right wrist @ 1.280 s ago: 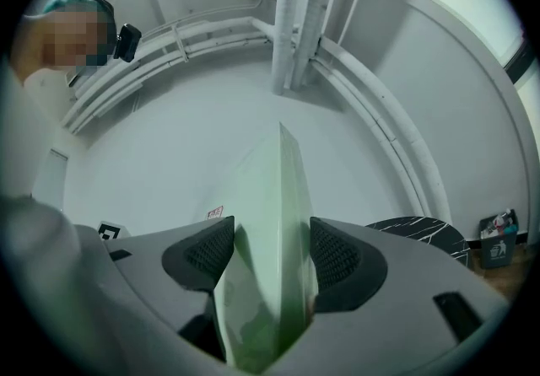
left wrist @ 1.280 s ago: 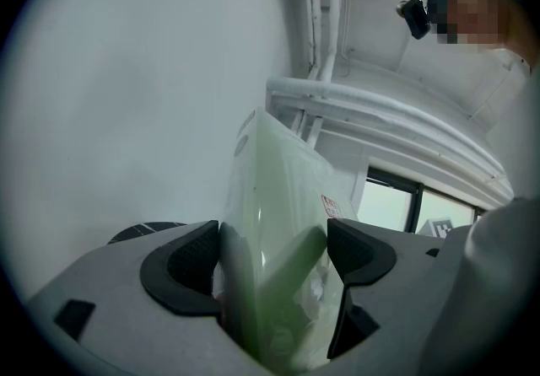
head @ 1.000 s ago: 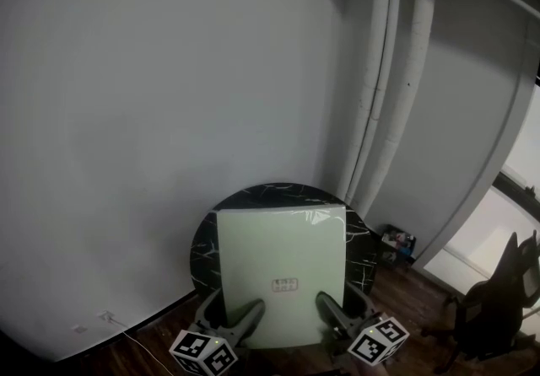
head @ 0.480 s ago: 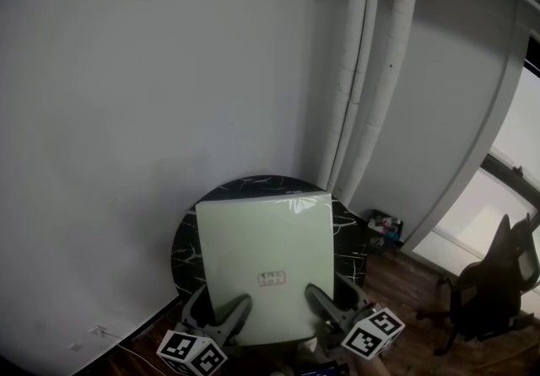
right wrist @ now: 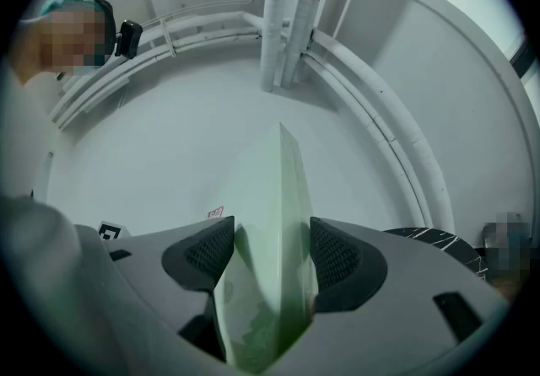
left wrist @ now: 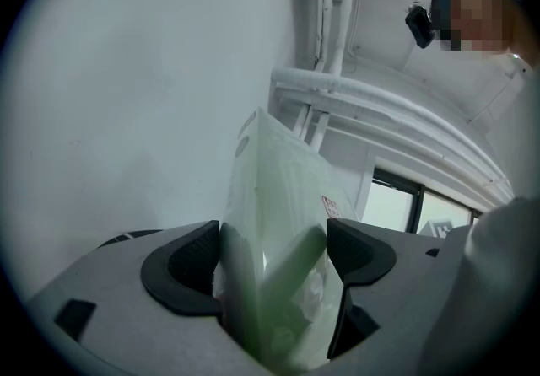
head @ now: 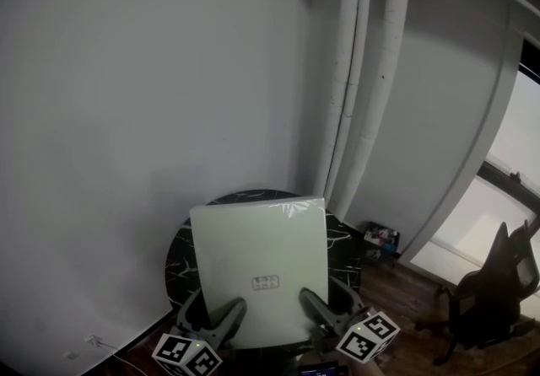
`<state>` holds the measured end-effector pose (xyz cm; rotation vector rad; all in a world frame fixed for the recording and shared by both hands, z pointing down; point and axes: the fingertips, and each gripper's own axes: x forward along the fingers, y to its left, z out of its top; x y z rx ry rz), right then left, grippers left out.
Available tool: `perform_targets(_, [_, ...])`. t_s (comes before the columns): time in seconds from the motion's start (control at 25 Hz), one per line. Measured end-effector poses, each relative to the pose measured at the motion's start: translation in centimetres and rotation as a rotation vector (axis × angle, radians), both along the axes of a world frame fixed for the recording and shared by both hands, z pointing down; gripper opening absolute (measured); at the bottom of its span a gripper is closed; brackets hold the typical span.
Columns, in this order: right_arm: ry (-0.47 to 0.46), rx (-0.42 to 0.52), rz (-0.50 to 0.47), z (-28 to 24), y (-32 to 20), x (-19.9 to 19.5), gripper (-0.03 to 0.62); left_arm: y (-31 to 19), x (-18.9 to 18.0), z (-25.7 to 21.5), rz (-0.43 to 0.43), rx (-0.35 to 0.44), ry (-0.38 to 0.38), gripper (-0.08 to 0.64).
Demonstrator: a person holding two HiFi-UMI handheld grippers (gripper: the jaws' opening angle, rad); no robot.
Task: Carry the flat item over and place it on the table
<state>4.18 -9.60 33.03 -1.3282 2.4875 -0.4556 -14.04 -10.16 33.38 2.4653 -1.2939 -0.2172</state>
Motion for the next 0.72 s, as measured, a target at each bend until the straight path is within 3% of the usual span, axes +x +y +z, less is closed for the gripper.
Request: perform_targets(0.72, [-0.006,-0.061,0.010,2.9,-2.5,3.0,0.236,-2.8,2.7,3.1,0.016,-0.060,-0.009,0.394])
